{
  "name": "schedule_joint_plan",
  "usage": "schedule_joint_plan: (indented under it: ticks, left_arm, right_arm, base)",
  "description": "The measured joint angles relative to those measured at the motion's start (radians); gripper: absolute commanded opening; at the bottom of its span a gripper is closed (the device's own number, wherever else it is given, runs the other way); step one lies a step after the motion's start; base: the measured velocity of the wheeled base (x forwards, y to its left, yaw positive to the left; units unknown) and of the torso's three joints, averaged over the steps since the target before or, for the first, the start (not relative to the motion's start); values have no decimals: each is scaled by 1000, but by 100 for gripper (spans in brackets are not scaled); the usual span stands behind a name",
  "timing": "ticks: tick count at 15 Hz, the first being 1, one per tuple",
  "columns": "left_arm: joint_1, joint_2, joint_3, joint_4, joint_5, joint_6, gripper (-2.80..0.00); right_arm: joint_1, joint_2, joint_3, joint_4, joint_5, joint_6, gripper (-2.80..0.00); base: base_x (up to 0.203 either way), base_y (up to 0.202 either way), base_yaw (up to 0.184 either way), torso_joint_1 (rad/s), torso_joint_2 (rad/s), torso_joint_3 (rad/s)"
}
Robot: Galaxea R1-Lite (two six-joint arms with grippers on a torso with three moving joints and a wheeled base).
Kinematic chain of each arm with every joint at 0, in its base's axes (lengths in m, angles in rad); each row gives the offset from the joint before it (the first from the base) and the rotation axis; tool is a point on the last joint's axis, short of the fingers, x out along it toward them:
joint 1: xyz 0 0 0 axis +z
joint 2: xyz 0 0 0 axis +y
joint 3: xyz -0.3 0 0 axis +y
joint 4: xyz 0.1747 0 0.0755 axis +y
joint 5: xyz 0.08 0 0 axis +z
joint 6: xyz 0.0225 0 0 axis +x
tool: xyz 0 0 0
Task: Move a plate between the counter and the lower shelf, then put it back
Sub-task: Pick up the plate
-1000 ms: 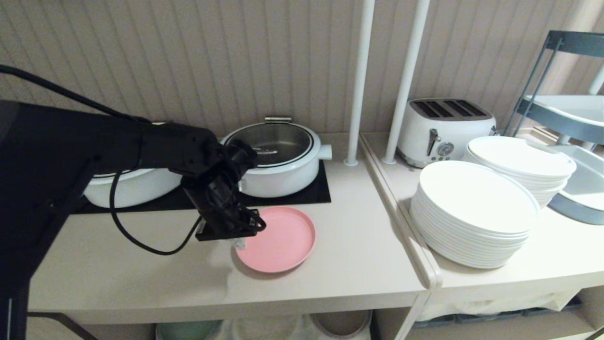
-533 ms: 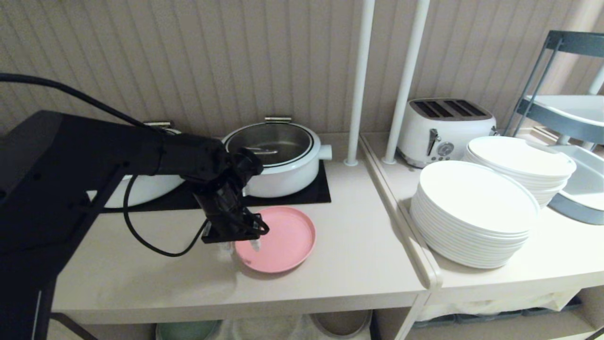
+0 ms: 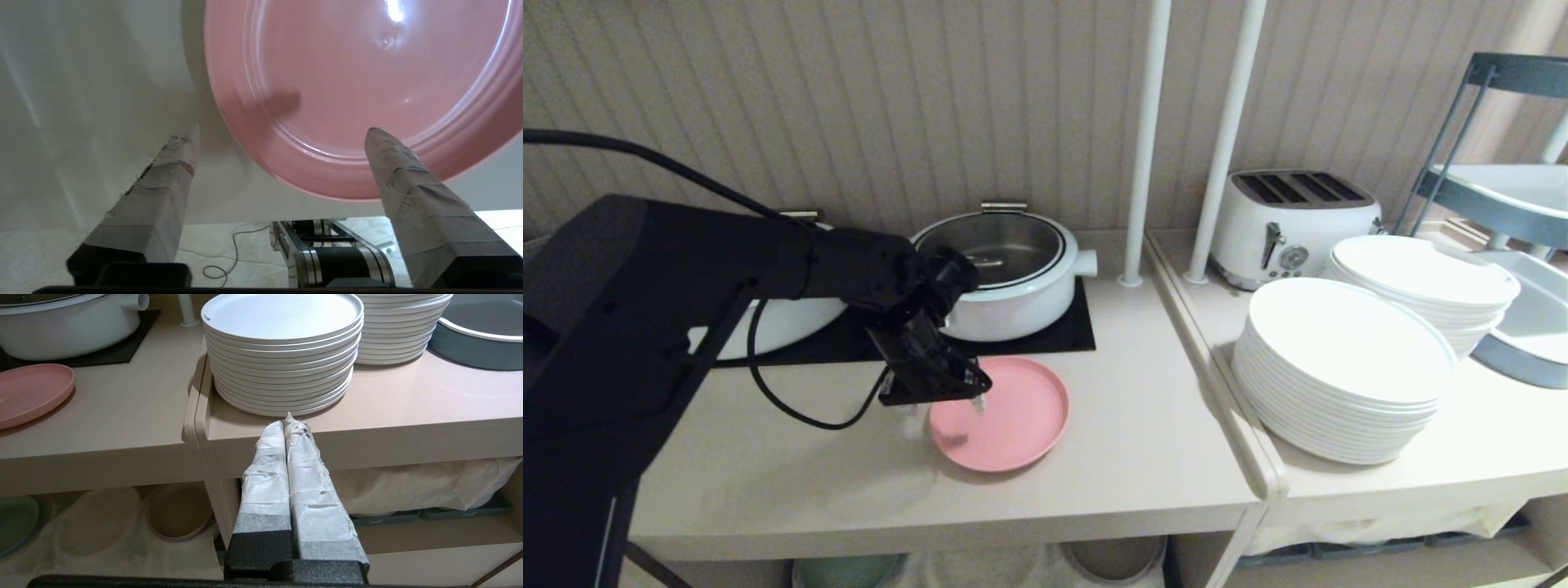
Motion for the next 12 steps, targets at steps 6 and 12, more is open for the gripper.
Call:
schedule_joint_plan:
  ticks: [6, 12]
  left_arm:
    - [19, 23, -22, -3, 32, 2, 0]
    - [31, 77, -77, -3, 35, 2, 0]
  right_arm:
    - [0, 0, 0, 0, 0, 0, -280]
    - [0, 0, 0, 0, 0, 0, -280]
  base:
    - [0, 0, 0, 0, 0, 0]
    - [0, 0, 0, 0, 0, 0]
